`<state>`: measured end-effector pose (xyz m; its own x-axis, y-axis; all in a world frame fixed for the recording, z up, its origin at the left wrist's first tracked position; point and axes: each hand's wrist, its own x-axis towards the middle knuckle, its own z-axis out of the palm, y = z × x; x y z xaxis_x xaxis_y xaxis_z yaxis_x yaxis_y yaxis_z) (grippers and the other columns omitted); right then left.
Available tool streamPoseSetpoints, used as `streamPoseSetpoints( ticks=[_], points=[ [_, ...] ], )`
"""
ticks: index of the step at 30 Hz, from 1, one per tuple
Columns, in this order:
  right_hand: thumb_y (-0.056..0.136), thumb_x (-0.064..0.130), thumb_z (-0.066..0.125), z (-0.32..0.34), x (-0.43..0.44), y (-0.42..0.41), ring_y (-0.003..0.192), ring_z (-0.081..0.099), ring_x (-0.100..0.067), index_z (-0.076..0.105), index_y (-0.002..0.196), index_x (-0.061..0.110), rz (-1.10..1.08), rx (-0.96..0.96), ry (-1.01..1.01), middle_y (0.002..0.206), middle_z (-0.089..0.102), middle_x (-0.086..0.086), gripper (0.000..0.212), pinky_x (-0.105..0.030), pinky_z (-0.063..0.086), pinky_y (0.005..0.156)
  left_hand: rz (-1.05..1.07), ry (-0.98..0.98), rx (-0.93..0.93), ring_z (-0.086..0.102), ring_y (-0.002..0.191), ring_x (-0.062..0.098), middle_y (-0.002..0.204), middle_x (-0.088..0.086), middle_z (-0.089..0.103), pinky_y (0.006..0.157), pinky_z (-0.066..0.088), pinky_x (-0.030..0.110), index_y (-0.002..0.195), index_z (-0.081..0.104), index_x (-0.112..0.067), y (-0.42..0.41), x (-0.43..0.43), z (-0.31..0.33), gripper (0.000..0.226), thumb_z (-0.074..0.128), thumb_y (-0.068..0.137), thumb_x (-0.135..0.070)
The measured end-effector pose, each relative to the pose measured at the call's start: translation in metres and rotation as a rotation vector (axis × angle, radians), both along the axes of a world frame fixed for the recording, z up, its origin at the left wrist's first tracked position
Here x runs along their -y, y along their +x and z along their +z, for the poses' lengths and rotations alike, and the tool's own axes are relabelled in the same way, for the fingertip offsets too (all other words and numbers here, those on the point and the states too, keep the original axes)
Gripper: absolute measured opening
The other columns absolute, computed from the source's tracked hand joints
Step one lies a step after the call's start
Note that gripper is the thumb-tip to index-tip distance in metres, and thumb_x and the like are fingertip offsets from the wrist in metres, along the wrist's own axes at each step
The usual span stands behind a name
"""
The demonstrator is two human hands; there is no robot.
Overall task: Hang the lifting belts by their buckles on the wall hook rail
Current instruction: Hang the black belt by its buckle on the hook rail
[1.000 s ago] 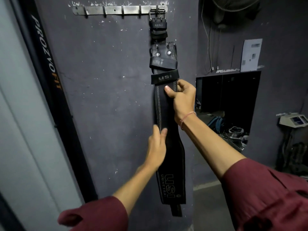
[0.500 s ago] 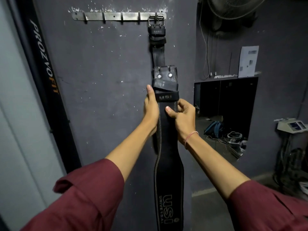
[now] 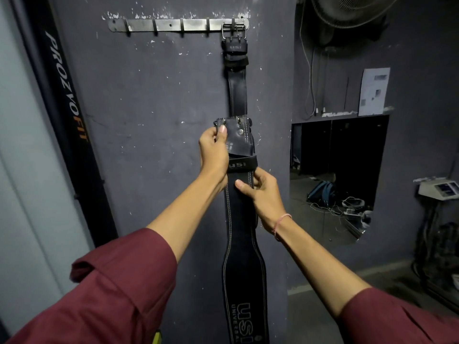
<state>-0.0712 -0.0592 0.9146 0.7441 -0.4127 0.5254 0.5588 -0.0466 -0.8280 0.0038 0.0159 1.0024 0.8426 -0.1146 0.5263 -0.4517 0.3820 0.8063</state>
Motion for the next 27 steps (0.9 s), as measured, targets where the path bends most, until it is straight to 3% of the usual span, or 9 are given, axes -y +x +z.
streamPoseSetpoints(
  ticks=[4,8,11,16,19,20,22,24,27],
  points=[
    [0.084,-0.012,0.067,-0.040,0.009,-0.004,0.092,0.073,-0.019,0.068,0.106,0.001,0.090,-0.163,-0.074,0.098,0.076,-0.007,0.026,-0.033,0.060,0.078,0.041,-0.035,0.079,0.040,0.068,0.013,0.072,0.001,0.045,0.063,0.035,0.029,0.084,0.054,-0.010,-0.007,-0.001,0.000,0.020,0.049,0.102,-0.018],
    [0.082,-0.011,0.070,-0.068,0.017,-0.005,0.087,0.072,-0.014,0.071,0.100,0.003,0.046,-0.264,-0.111,0.094,0.077,-0.006,0.023,-0.031,0.058,0.078,0.006,-0.017,0.103,0.045,0.075,0.019,0.079,0.007,0.050,0.069,0.039,0.033,0.091,0.057,-0.007,-0.005,0.000,-0.005,0.018,0.048,0.101,-0.019],
    [0.079,-0.005,0.076,-0.032,0.022,-0.004,0.086,0.067,-0.013,0.066,0.109,0.001,-0.108,-0.133,-0.078,0.095,0.070,-0.006,0.032,-0.032,0.059,0.086,0.017,-0.029,0.139,0.043,0.072,0.014,0.076,0.003,0.049,0.068,0.037,0.031,0.088,0.055,-0.010,-0.006,0.002,-0.006,0.016,0.047,0.102,-0.014],
    [0.065,-0.012,0.066,0.063,0.029,-0.012,0.097,0.067,-0.015,0.064,0.117,0.000,-0.036,0.056,-0.026,0.112,0.070,-0.011,0.053,-0.019,0.055,0.073,0.005,-0.029,0.168,0.053,0.077,0.011,0.080,-0.001,0.060,0.075,0.044,0.029,0.089,0.055,-0.020,-0.011,0.003,-0.010,0.019,0.046,0.103,-0.011],
    [0.086,0.014,0.066,0.086,0.022,-0.013,0.059,0.062,-0.002,0.065,0.101,0.004,0.010,0.010,-0.017,0.068,0.067,0.006,0.018,-0.014,0.045,0.052,-0.035,-0.028,0.162,0.055,0.081,0.017,0.085,0.005,0.062,0.077,0.047,0.034,0.094,0.055,-0.018,-0.012,0.003,-0.015,0.014,0.046,0.102,-0.013],
    [0.095,0.026,0.061,0.087,0.021,-0.009,0.052,0.057,0.000,0.064,0.100,0.004,-0.016,-0.008,-0.028,0.060,0.061,0.010,0.022,-0.014,0.044,0.049,-0.058,-0.031,0.156,0.055,0.080,0.017,0.085,0.006,0.061,0.077,0.047,0.035,0.095,0.054,-0.016,-0.013,0.003,-0.017,0.012,0.046,0.102,-0.012],
    [0.099,0.039,0.055,0.090,0.019,0.001,0.057,0.058,-0.004,0.062,0.096,0.002,-0.129,-0.051,-0.094,0.067,0.061,0.005,0.037,-0.019,0.049,0.054,-0.099,-0.033,0.127,0.056,0.077,0.013,0.083,0.004,0.061,0.076,0.048,0.031,0.098,0.052,-0.011,-0.017,0.004,-0.020,0.009,0.045,0.103,-0.008],
    [0.100,0.032,0.055,0.087,0.018,0.009,0.066,0.056,-0.010,0.057,0.090,0.006,-0.245,-0.022,-0.152,0.074,0.059,-0.002,0.028,-0.026,0.047,0.063,-0.128,-0.025,0.074,0.060,0.080,0.013,0.090,0.006,0.065,0.079,0.052,0.032,0.106,0.050,-0.006,-0.021,0.005,-0.023,0.006,0.045,0.103,-0.008],
    [0.099,0.024,0.057,0.080,0.017,0.011,0.068,0.043,-0.016,0.049,0.081,0.011,-0.333,0.027,-0.176,0.070,0.046,-0.005,0.023,-0.031,0.038,0.064,-0.143,-0.015,0.006,0.063,0.092,0.015,0.107,0.007,0.067,0.090,0.052,0.034,0.126,0.038,-0.009,-0.023,0.003,-0.026,0.024,0.045,0.104,-0.009]
  ],
)
